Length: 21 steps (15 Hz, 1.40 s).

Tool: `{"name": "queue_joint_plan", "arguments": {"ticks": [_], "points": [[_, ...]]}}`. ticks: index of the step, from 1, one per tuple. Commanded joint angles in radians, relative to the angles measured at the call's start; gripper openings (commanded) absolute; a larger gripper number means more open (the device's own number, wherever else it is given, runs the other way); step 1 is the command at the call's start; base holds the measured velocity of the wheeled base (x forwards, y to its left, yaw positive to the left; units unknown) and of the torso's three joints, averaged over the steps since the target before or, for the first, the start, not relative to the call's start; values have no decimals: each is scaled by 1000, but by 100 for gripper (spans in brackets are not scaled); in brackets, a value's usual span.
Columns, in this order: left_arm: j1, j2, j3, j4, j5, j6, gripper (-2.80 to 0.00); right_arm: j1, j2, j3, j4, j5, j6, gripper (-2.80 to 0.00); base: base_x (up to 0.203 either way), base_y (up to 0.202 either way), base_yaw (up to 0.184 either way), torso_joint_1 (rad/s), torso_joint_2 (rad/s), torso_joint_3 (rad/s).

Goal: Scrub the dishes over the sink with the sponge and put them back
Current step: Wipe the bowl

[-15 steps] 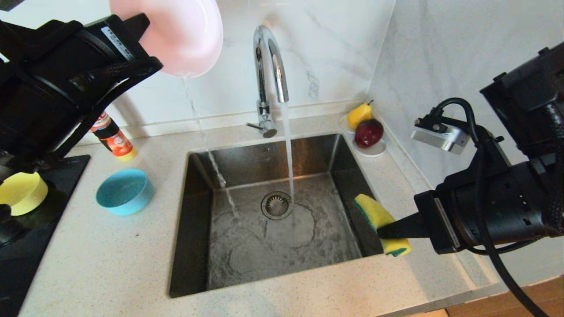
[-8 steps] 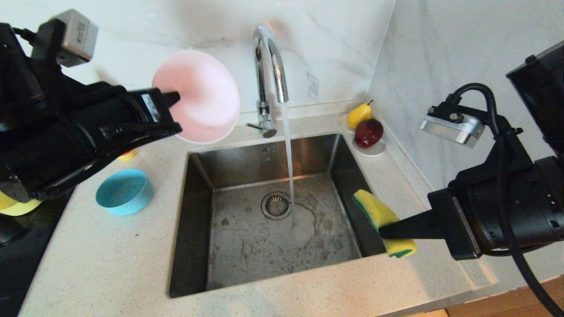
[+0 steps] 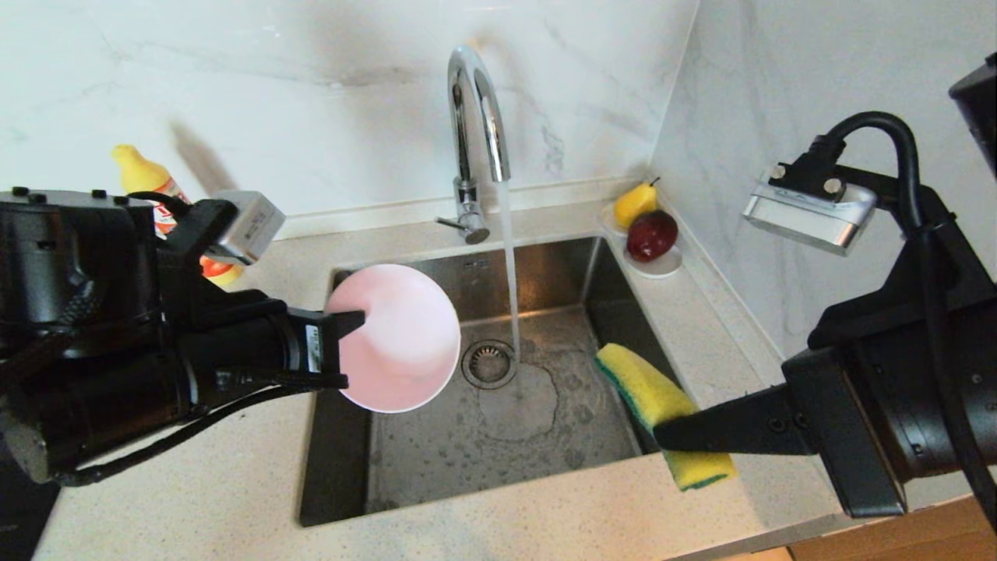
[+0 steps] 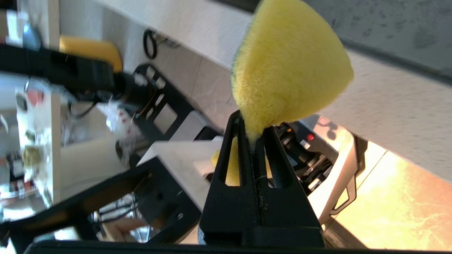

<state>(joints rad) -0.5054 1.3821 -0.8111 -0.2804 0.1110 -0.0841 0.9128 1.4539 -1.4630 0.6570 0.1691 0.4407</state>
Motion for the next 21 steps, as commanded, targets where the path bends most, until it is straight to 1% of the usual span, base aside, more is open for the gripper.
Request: {"name": "queue_joint_plan", "arguments": {"ticks": [1, 2, 3, 4, 6, 7, 10, 12, 13, 14, 16, 17, 21], "points": [[-38, 83, 5, -42, 68, 2, -280, 41, 18, -1, 0, 2, 3, -280, 0, 0, 0, 0, 0, 0], [-56, 117, 3, -124, 108, 3, -280, 52, 33, -8, -2, 1, 3, -280, 0, 0, 0, 0, 0, 0], [-77, 147, 4, -193, 132, 4, -280, 58, 48, -9, -6, 0, 2, -280, 0, 0, 0, 0, 0, 0], [-107, 175, 9, -237, 164, 7, -280, 64, 71, -10, -8, 0, 1, -280, 0, 0, 0, 0, 0, 0], [-169, 223, 16, -276, 263, 10, -280, 73, 106, -24, -10, 3, 2, -280, 0, 0, 0, 0, 0, 0], [-195, 236, 20, -295, 284, 9, -280, 78, 121, -36, -9, 4, 4, -280, 0, 0, 0, 0, 0, 0], [-266, 241, 35, -347, 308, 15, -280, 87, 158, -89, -6, 4, 7, -280, 0, 0, 0, 0, 0, 0], [-286, 271, 31, -352, 362, 18, -280, 92, 171, -114, -1, 6, 7, -280, 0, 0, 0, 0, 0, 0], [-289, 288, 28, -362, 379, 18, -280, 98, 179, -115, -1, 5, 9, -280, 0, 0, 0, 0, 0, 0], [-292, 306, 26, -399, 391, 16, -280, 100, 191, -115, -3, 5, 9, -280, 0, 0, 0, 0, 0, 0], [-296, 320, 29, -469, 397, 12, -280, 99, 224, -118, -6, 4, 13, -280, 0, 0, 0, 0, 0, 0], [-297, 317, 32, -482, 395, 10, -280, 92, 236, -123, -9, 3, 12, -280, 0, 0, 0, 0, 0, 0], [-297, 299, 71, -500, 394, 3, -280, 22, 313, -184, -8, 4, 12, -280, 0, 0, 0, 0, 0, 0]]}}
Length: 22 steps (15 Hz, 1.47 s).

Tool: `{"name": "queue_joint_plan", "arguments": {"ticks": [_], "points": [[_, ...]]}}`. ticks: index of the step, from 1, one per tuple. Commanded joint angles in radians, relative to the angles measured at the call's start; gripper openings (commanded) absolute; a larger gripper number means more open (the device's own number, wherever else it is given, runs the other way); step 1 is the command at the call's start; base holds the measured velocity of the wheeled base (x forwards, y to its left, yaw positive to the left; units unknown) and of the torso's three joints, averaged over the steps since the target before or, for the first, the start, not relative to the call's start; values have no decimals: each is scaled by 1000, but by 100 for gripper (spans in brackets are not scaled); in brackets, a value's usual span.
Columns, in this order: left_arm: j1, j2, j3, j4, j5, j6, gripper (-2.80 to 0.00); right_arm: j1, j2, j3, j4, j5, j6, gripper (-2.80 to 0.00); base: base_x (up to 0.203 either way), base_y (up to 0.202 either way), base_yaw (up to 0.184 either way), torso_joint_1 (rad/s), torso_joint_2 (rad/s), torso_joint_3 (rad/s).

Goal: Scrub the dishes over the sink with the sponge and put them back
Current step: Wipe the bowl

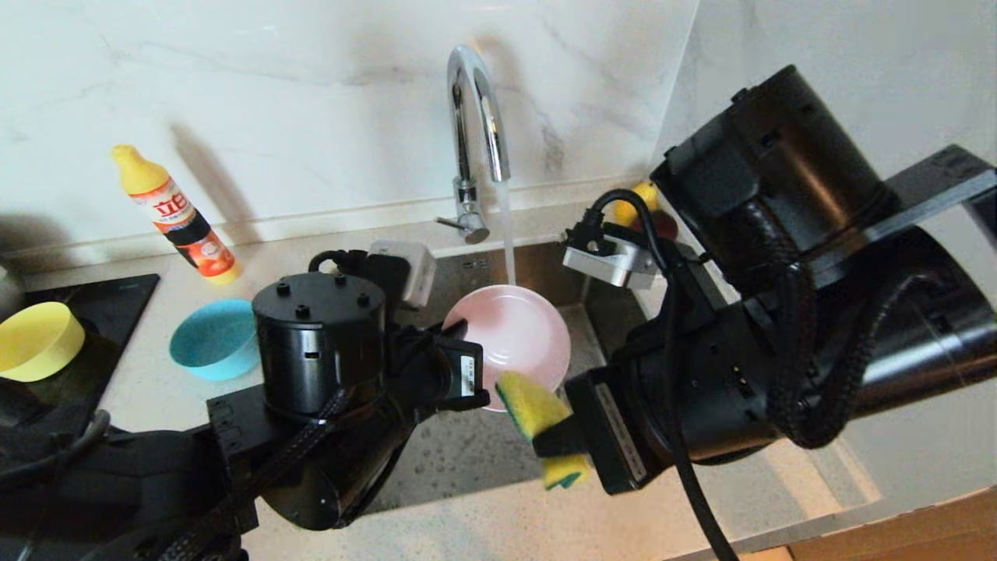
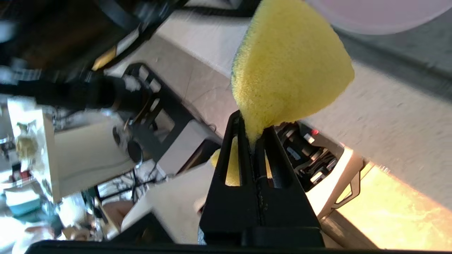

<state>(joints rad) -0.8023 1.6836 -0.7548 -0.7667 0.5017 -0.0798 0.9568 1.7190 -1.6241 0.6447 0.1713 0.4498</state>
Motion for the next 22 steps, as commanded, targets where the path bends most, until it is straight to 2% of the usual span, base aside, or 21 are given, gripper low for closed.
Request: {"name": "queue_joint_plan", "arguments": {"ticks": [1, 8, 12, 17, 22], "points": [[0, -1, 21, -30, 2, -2, -280, -33, 59, -37, 4, 2, 3, -280, 0, 0, 0, 0, 0, 0], [-23, -4, 53, -51, -4, -3, -280, -79, 149, -158, 7, 2, 5, -280, 0, 0, 0, 0, 0, 0], [-24, -15, 96, -122, -2, 5, -280, -116, 154, -198, 7, 2, 3, -280, 0, 0, 0, 0, 0, 0], [-34, -13, 120, -131, -3, -2, -280, -127, 141, -247, 12, 2, 6, -280, 0, 0, 0, 0, 0, 0], [-34, -9, 130, -155, -3, -2, -280, -137, 120, -206, 25, 2, 8, -280, 0, 0, 0, 0, 0, 0]]}}
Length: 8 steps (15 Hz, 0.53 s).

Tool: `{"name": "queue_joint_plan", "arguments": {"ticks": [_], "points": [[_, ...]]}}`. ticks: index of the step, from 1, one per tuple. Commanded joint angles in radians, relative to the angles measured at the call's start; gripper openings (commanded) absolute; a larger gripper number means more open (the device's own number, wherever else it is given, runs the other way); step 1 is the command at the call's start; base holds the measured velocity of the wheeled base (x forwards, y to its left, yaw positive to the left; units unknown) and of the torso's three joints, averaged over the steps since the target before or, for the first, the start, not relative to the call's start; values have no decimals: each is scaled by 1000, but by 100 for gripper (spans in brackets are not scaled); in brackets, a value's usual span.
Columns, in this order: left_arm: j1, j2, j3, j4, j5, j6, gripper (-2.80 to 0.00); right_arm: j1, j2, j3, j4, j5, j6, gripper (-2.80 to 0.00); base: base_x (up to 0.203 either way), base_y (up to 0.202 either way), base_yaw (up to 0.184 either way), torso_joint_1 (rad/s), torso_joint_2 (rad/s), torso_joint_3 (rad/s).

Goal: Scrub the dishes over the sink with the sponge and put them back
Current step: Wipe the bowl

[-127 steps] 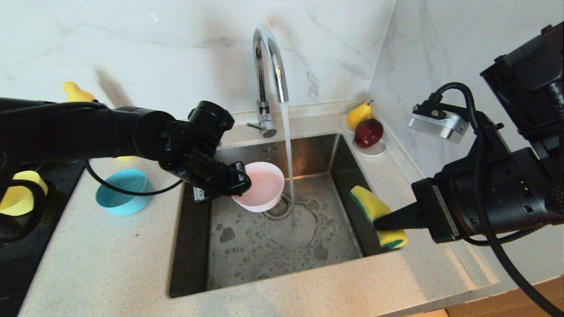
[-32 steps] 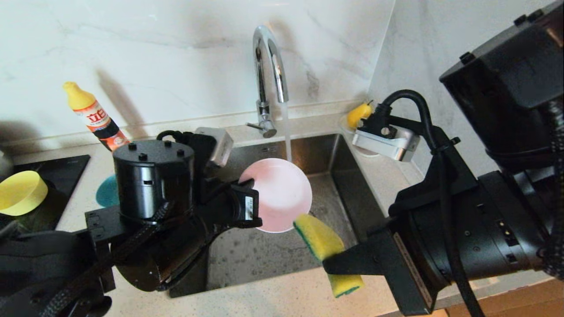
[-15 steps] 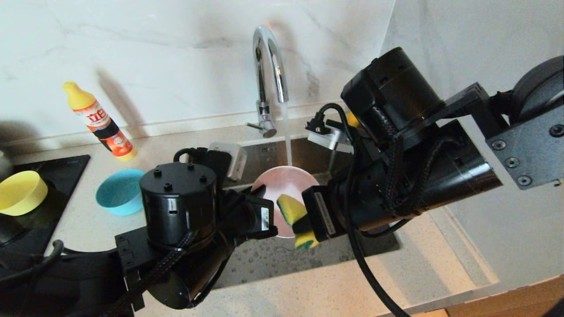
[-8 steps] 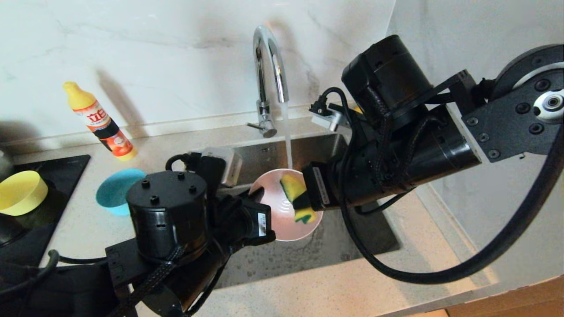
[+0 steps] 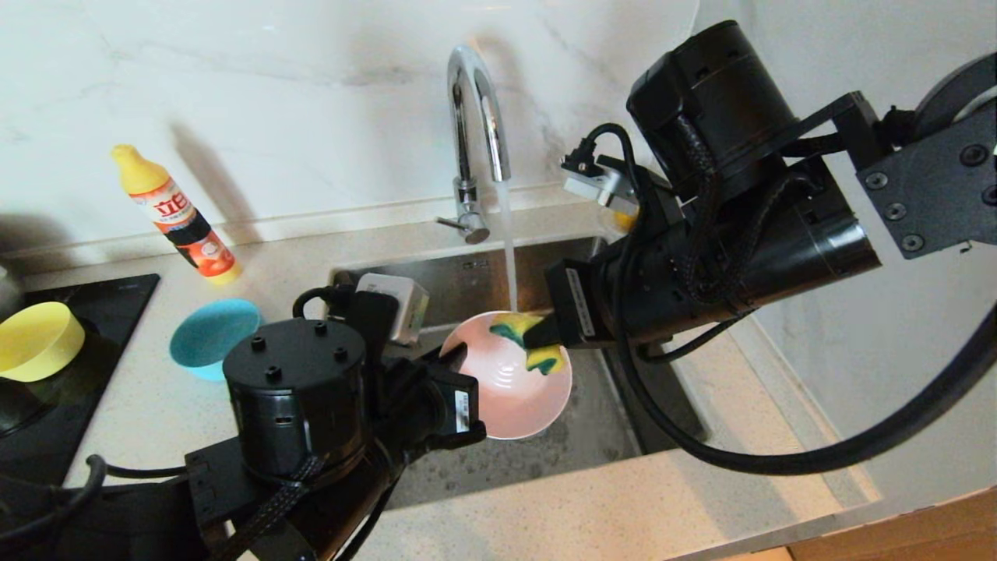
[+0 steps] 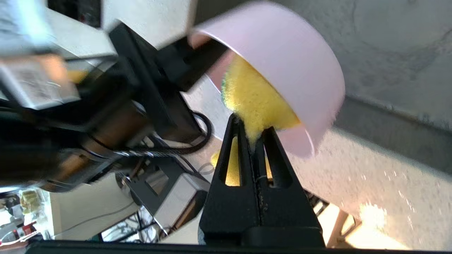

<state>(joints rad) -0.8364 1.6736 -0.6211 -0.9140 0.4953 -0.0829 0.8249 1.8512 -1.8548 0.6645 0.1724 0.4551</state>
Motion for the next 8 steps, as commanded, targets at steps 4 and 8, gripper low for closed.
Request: {"name": "queue_joint_plan", "arguments": {"ticks": [4, 8], "points": [[3, -9, -23, -9, 5, 0, -280, -6, -24, 109, 4, 2, 2, -280, 0, 0, 0, 0, 0, 0], [8, -14, -19, -9, 5, -3, -280, 8, -14, 132, 4, 2, 4, -280, 0, 0, 0, 0, 0, 0]]}}
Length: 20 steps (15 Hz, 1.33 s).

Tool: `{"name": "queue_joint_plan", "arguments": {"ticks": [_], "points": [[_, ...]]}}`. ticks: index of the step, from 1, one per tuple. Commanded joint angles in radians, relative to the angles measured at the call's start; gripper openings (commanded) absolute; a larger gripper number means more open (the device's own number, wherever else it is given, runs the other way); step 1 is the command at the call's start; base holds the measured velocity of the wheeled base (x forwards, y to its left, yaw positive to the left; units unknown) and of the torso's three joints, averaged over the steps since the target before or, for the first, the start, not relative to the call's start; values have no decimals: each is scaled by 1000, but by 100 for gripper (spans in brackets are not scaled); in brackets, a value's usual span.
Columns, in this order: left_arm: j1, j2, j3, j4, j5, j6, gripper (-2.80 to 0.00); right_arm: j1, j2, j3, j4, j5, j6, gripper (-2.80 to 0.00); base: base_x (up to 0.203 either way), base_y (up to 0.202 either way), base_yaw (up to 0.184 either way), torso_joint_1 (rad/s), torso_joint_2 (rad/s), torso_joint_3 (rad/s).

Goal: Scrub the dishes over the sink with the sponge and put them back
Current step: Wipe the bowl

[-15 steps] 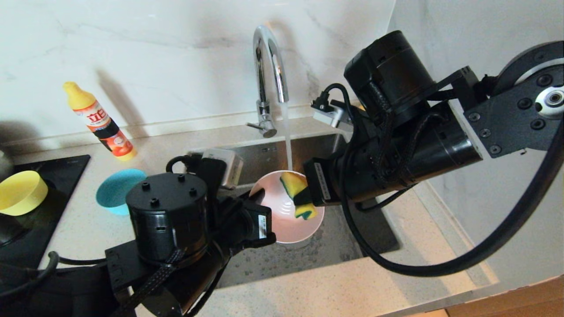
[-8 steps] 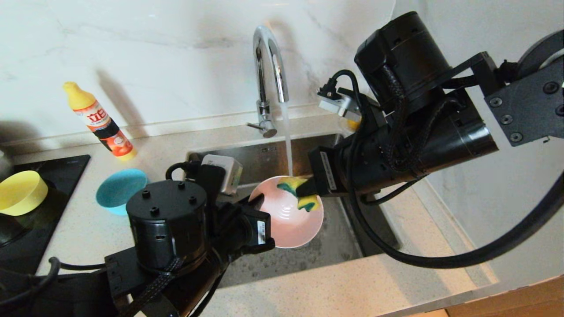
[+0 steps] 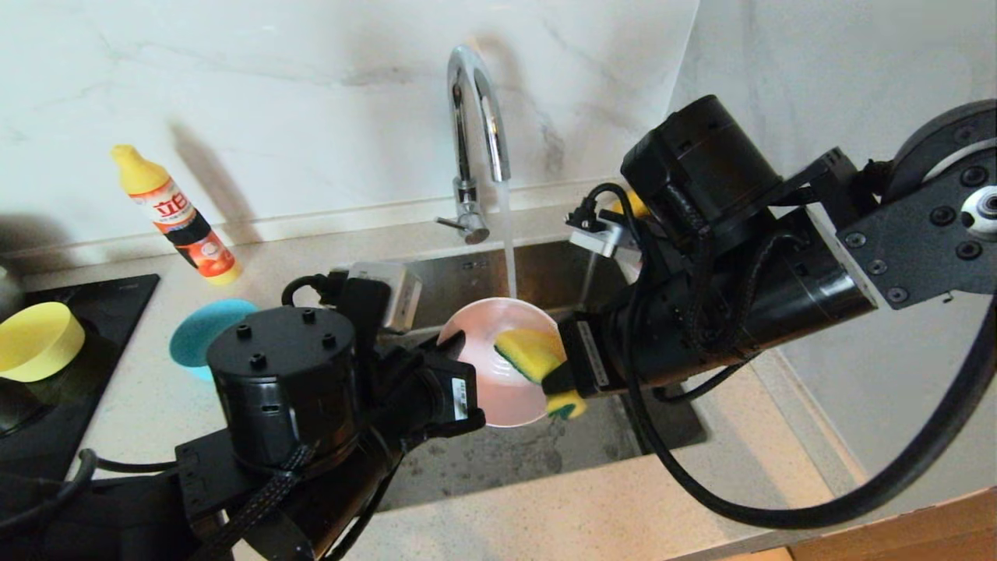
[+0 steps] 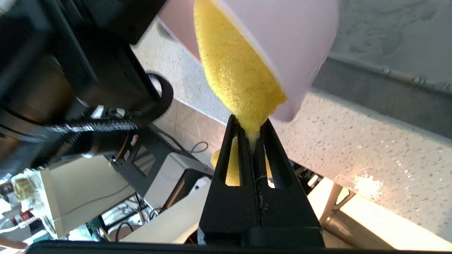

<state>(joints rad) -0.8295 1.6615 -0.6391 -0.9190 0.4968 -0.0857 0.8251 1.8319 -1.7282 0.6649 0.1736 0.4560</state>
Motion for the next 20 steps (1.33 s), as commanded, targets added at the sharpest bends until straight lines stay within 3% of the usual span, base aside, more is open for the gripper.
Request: {"name": "queue_joint_plan", "arguments": {"ticks": [1, 12, 16, 20], "points": [[1, -3, -2, -5, 5, 0, -280, 21, 14, 4, 4, 1, 3, -280, 0, 0, 0, 0, 0, 0], [3, 6, -7, -4, 6, -9, -280, 137, 99, -48, -5, 1, 17, -280, 0, 0, 0, 0, 0, 0], [3, 6, -8, -4, 8, -20, -280, 140, 101, -48, -4, 0, 18, -280, 0, 0, 0, 0, 0, 0], [3, 5, -19, -3, 8, -20, -280, 88, 39, -12, 1, 0, 19, -280, 0, 0, 0, 0, 0, 0]]}}
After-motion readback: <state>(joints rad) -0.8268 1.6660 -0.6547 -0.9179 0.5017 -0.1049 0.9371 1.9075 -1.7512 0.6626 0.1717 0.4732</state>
